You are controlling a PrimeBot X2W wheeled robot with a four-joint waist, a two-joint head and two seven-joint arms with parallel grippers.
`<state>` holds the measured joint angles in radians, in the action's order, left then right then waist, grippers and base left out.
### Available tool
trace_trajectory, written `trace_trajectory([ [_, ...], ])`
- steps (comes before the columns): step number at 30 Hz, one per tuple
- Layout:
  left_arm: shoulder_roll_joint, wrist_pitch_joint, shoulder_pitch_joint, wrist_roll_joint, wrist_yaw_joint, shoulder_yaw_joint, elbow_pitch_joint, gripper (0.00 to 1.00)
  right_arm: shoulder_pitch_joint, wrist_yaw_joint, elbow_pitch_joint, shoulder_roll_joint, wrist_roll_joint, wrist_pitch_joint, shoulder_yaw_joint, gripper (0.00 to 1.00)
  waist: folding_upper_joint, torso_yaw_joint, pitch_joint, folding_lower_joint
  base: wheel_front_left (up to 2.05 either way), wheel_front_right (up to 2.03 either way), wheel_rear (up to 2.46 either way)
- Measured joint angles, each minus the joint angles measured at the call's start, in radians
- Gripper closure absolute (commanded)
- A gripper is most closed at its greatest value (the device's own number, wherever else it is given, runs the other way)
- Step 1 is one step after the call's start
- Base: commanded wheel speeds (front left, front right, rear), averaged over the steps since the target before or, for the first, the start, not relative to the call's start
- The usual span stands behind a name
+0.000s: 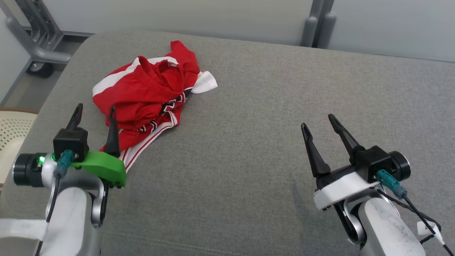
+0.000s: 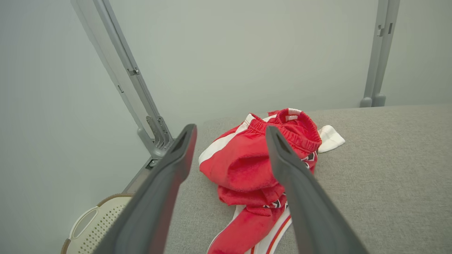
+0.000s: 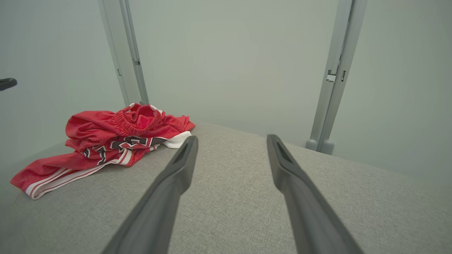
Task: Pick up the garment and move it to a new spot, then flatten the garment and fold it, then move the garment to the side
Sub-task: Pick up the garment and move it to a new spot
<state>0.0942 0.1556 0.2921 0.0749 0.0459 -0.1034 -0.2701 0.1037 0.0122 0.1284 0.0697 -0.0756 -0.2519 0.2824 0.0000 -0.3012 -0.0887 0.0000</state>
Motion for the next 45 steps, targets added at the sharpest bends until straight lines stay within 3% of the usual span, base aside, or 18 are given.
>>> trace_trajectory([
  [16, 0.019, -0.173, 0.251, 0.037, -0.006, 0.067, -0.27, 0.0, 0.111, 0.023, -0.012, 0.026, 0.026, -0.003, 0.013, 0.0, 0.0, 0.129, -0.157, 0.0, 0.0, 0.0, 0.0],
  [25, 0.034, -0.2, 0.347, 0.036, 0.017, 0.092, -0.373, 0.0, 0.154, 0.025, -0.021, 0.033, 0.031, -0.003, 0.002, 0.0, 0.0, 0.187, -0.244, 0.0, 0.0, 0.0, 0.0],
  [45, 0.03, -0.258, 0.441, 0.033, 0.037, 0.091, -0.55, 0.0, 0.178, 0.031, -0.017, 0.032, 0.031, -0.003, -0.002, 0.0, 0.0, 0.196, -0.297, 0.0, 0.0, 0.0, 0.0],
])
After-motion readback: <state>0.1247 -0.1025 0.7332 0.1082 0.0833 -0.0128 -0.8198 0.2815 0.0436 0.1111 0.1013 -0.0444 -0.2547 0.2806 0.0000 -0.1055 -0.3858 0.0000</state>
